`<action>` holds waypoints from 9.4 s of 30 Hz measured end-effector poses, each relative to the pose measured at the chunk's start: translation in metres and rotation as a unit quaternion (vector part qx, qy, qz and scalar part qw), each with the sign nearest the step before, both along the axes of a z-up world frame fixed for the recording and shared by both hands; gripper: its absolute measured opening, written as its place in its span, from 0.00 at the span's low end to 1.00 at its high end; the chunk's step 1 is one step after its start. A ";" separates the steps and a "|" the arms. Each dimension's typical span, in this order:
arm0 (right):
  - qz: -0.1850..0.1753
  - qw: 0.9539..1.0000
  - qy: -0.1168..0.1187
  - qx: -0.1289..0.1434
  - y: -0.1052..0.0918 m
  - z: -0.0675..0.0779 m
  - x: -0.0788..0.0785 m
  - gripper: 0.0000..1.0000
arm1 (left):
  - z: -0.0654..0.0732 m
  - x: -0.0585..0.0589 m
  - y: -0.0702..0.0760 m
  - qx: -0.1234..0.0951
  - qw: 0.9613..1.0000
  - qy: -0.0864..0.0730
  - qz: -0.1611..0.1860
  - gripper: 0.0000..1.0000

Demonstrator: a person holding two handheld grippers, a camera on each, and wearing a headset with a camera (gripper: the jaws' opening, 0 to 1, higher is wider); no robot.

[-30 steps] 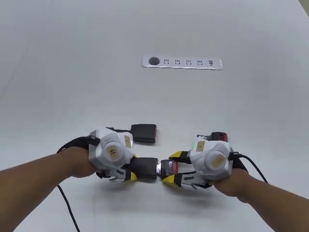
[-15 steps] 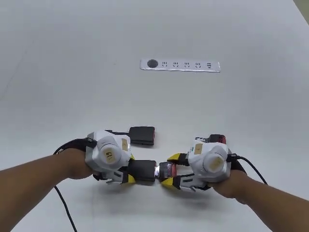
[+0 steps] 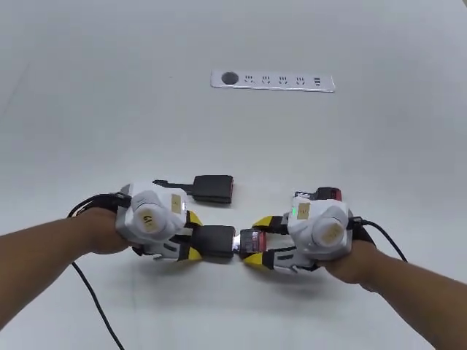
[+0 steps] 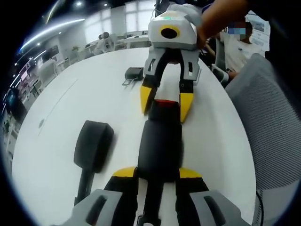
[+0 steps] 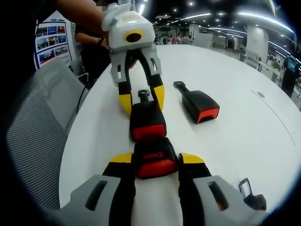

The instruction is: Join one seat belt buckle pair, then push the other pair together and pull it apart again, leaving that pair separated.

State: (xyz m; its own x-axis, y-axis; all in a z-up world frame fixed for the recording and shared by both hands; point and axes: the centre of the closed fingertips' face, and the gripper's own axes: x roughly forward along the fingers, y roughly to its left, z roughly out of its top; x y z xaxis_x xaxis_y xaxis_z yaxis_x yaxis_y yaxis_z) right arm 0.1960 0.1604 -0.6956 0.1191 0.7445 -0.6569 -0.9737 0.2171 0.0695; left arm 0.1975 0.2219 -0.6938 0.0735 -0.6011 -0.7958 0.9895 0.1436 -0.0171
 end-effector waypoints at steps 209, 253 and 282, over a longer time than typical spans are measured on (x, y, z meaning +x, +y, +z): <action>0.002 1.000 0.001 0.015 -0.032 0.005 0.102 0.33 | 0.002 0.100 -0.013 0.012 1.000 0.006 0.022 0.35; 0.004 1.000 0.006 -0.006 -0.010 0.000 0.107 0.32 | -0.004 0.105 -0.011 0.077 0.996 0.010 -0.051 0.33; 0.023 0.999 -0.005 -0.028 -0.008 0.002 0.107 0.33 | -0.001 0.101 -0.008 0.080 0.995 0.007 -0.066 0.34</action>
State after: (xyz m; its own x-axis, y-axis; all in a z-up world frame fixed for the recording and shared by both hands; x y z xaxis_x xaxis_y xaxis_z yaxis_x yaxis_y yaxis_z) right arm 0.3028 0.1526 -0.6932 0.0926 0.7117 -0.6963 -0.9833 0.1753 0.0485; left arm 0.2987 0.2140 -0.6944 -0.0096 -0.4707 -0.8822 0.9997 0.0146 -0.0186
